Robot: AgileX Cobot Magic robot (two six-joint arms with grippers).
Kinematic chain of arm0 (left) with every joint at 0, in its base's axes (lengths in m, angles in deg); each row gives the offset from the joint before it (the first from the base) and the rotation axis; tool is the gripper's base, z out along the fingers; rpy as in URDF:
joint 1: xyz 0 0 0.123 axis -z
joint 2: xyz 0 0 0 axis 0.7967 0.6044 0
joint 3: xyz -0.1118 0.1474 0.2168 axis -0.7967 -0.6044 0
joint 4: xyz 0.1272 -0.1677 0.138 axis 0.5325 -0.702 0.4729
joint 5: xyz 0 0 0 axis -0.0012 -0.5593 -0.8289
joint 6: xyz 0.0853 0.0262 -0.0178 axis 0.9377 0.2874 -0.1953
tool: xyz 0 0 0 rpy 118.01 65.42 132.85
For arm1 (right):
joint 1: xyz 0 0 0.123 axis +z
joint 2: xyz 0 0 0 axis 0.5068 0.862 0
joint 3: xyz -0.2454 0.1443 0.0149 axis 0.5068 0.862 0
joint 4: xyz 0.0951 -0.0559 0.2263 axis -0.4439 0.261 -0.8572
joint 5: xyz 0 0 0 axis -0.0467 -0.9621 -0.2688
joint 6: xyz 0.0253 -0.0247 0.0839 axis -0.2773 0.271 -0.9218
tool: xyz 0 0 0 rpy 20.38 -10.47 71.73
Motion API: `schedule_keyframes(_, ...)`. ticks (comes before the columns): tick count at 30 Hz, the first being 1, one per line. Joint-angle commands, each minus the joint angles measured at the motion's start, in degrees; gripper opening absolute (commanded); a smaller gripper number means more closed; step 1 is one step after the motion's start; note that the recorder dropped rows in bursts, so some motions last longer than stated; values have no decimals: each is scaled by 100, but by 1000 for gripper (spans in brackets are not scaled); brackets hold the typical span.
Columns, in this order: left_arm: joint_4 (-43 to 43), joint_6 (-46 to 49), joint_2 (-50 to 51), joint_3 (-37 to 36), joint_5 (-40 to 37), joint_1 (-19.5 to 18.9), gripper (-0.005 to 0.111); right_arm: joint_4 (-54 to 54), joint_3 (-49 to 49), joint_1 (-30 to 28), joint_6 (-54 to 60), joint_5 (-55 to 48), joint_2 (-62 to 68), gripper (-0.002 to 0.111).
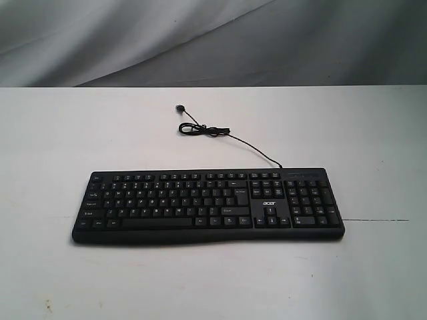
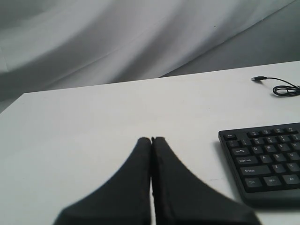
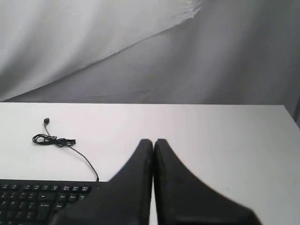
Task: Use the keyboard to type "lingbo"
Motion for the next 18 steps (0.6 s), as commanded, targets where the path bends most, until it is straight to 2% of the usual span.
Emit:
schedule_keyframes(1, -10, -25, -25, -26, 57, 42, 0, -124, -332, 606, -235, -345, 1067, 0)
schedule_keyframes(6, -10, -25, -25, -26, 57, 42, 0, -191, -668, 2398, -404, -513, 2796, 0)
schedule_keyframes(10, -10, -25, -25, -26, 57, 42, 0, -191, -1647, 3353, 170, -685, 4450, 0)
schedule_keyframes(14, -10, -25, -25, -26, 57, 42, 0, -256, -2339, 3545, 620, -731, 5249, 0)
schedule_keyframes(18, -10, -25, -25, -26, 57, 42, 0, -828, -2795, 3545, 1420, -685, 5965, 0)
